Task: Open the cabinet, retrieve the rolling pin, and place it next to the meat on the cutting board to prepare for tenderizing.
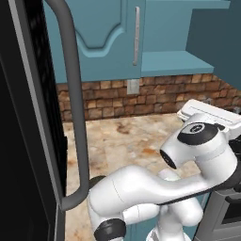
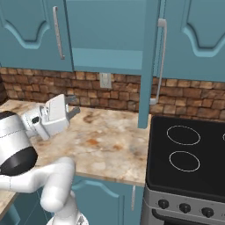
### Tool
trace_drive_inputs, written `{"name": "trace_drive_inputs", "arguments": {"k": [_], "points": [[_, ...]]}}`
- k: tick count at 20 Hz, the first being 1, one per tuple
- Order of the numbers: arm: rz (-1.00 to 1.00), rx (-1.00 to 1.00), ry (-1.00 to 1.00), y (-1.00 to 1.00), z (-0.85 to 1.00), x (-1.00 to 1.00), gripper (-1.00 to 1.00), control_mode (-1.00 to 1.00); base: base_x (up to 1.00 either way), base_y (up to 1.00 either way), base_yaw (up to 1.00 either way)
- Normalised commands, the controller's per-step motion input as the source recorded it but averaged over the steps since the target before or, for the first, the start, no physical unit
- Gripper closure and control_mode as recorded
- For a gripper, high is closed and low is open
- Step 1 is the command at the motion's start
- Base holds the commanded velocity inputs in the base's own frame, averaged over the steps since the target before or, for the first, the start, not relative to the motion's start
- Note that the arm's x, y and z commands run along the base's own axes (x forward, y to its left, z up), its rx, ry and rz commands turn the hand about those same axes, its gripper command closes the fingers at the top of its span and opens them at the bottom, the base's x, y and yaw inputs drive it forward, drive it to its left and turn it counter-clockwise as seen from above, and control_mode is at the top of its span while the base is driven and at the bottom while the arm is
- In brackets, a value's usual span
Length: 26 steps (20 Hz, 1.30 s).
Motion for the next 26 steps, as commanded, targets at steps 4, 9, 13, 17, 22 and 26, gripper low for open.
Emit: {"name": "trace_drive_inputs", "arguments": {"k": [4,9,13,17,22,26], "points": [[0.03,0.35,-0.46,0.39,0.7,-0.27,-1.0,-1.0,0.0,0.0,0.0],[0.06,0.35,-0.48,0.33,0.68,-0.32,-1.0,-1.0,0.0,0.0,0.0],[0.04,0.38,-0.46,0.47,0.63,-0.2,-1.0,-1.0,0.0,0.0,0.0],[0.03,0.42,-0.45,0.57,0.53,-0.06,-1.0,-1.0,0.0,0.0,0.0],[0.0,0.41,-0.37,0.77,0.38,0.0,-1.0,-1.0,0.0,0.0,0.0],[0.0,0.38,-0.29,0.87,0.31,0.01,-1.0,-1.0,0.0,0.0,0.0]]}}
